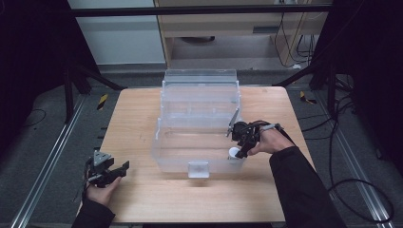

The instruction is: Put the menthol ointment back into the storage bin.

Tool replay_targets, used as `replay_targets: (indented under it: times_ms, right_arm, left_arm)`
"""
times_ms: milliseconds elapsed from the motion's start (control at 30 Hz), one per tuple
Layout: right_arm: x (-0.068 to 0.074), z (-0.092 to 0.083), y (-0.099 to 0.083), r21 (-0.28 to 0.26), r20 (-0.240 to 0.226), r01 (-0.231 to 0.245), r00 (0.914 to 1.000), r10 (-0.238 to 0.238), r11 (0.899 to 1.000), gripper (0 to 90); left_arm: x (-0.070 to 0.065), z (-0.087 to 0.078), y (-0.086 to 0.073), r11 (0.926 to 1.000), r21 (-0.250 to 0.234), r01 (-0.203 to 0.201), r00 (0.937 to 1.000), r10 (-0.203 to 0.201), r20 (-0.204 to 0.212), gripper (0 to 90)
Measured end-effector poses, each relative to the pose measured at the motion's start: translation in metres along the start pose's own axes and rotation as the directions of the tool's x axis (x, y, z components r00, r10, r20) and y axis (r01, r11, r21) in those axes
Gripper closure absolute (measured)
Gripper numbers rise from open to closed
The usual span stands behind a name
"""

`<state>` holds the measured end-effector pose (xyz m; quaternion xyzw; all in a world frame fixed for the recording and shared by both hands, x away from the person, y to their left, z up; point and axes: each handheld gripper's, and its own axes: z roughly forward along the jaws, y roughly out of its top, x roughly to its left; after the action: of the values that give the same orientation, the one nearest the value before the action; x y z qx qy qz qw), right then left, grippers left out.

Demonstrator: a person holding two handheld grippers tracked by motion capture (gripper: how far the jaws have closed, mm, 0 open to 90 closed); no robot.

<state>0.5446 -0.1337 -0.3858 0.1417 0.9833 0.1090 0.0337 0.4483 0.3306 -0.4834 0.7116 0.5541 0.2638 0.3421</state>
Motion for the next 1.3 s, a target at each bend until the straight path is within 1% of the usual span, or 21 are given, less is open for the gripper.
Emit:
replay_targets:
  times_ms: [267,367,433,500,567,600,667,733,767,833,867,900,933,967,1000,1033,1067,1100,1167,1200,1300]
  right_arm:
    - [0.003,-0.011,-0.004,-0.035,0.019,-0.022,0.9996,0.023,0.999,47.5]
    - [0.005,-0.019,-0.008,-0.059,0.038,-0.03,0.9987,0.033,0.998,44.4]
    - [0.008,-0.026,-0.011,-0.089,0.056,-0.045,0.9972,0.05,0.995,42.5]
    - [0.01,-0.032,-0.015,-0.118,0.066,-0.063,0.9953,0.071,0.991,38.5]
    - [0.012,-0.039,-0.02,-0.177,0.088,-0.087,0.9907,0.104,0.98,31.3]
    - [0.013,-0.041,-0.023,-0.205,0.096,-0.095,0.9884,0.117,0.974,31.1]
    - [0.013,-0.047,-0.031,-0.258,0.107,-0.128,0.9813,0.16,0.958,29.3]
    - [0.014,-0.05,-0.041,-0.321,0.118,-0.152,0.9728,0.199,0.935,26.1]
    - [0.016,-0.051,-0.046,-0.348,0.123,-0.17,0.9666,0.225,0.922,24.5]
    - [0.019,-0.053,-0.057,-0.405,0.122,-0.21,0.9522,0.28,0.89,21.4]
    - [0.019,-0.053,-0.057,-0.405,0.122,-0.21,0.9522,0.28,0.89,21.4]
    - [0.022,-0.052,-0.069,-0.457,0.122,-0.245,0.9348,0.334,0.855,19.3]
    - [0.022,-0.052,-0.069,-0.457,0.122,-0.245,0.9348,0.334,0.855,19.3]
    - [0.025,-0.05,-0.08,-0.498,0.123,-0.279,0.9142,0.386,0.821,18.3]
    - [0.027,-0.048,-0.086,-0.523,0.118,-0.3,0.9016,0.416,0.798,18.3]
    - [0.028,-0.045,-0.091,-0.537,0.112,-0.319,0.8902,0.441,0.781,18.2]
    - [0.03,-0.042,-0.096,-0.546,0.115,-0.335,0.8781,0.464,0.768,17.8]
    - [0.031,-0.038,-0.101,-0.55,0.123,-0.338,0.8716,0.475,0.764,17.2]
    - [0.033,-0.029,-0.11,-0.551,0.125,-0.35,0.863,0.489,0.758,15.6]
    - [0.034,-0.025,-0.114,-0.553,0.117,-0.36,0.8596,0.497,0.751,14.1]
    - [0.036,-0.013,-0.124,-0.534,0.095,-0.4,0.8471,0.523,0.745,11.3]
  left_arm:
    - [0.0,0.001,0.0,1.0,0.001,0.002,1.0,-0.002,0.001,34.3]
    - [0.0,0.001,0.0,1.0,0.001,0.004,1.0,-0.004,0.0,34.3]
    - [0.0,0.001,0.0,1.0,0.003,0.007,1.0,-0.007,-0.001,34.3]
    - [0.0,0.001,0.0,1.0,0.003,0.006,1.0,-0.006,-0.002,34.2]
    - [0.0,0.001,0.001,1.0,0.002,0.005,1.0,-0.005,-0.003,34.2]
    - [0.0,0.0,0.001,1.0,0.0,0.006,1.0,-0.006,-0.004,34.2]
    - [0.0,0.0,0.001,1.0,0.0,0.003,1.0,-0.003,-0.005,34.2]
    - [0.0,0.0,0.001,1.0,0.002,0.002,1.0,-0.002,-0.003,34.2]
    - [0.0,0.0,0.0,1.0,0.001,0.002,1.0,-0.002,-0.002,34.2]
    - [-0.001,0.0,0.0,1.0,0.001,0.001,1.0,-0.001,0.0,34.2]
    - [-0.001,0.0,0.0,1.0,0.001,0.001,1.0,-0.001,0.0,34.2]
    - [-0.001,0.0,0.0,1.0,0.001,-0.004,1.0,0.004,0.001,34.2]
    - [-0.001,0.0,0.0,1.0,0.001,-0.004,1.0,0.004,0.001,34.1]
    - [-0.001,0.0,0.0,1.0,-0.001,-0.003,1.0,0.003,0.002,34.1]
    - [-0.002,0.0,0.001,1.0,-0.001,-0.002,1.0,0.002,0.002,34.1]
    - [-0.002,0.001,0.0,1.0,0.001,-0.002,1.0,0.002,0.002,34.1]
    - [-0.002,0.001,0.0,1.0,0.003,-0.004,1.0,0.004,0.0,34.0]
    - [-0.002,0.001,0.0,1.0,0.005,-0.005,1.0,0.005,0.0,34.1]
    - [-0.002,0.001,0.0,1.0,0.004,-0.003,1.0,0.003,-0.001,34.0]
    - [-0.002,0.001,0.0,1.0,0.003,-0.002,1.0,0.002,-0.001,34.0]
    - [-0.001,0.001,0.0,1.0,0.004,-0.003,1.0,0.003,-0.001,33.9]
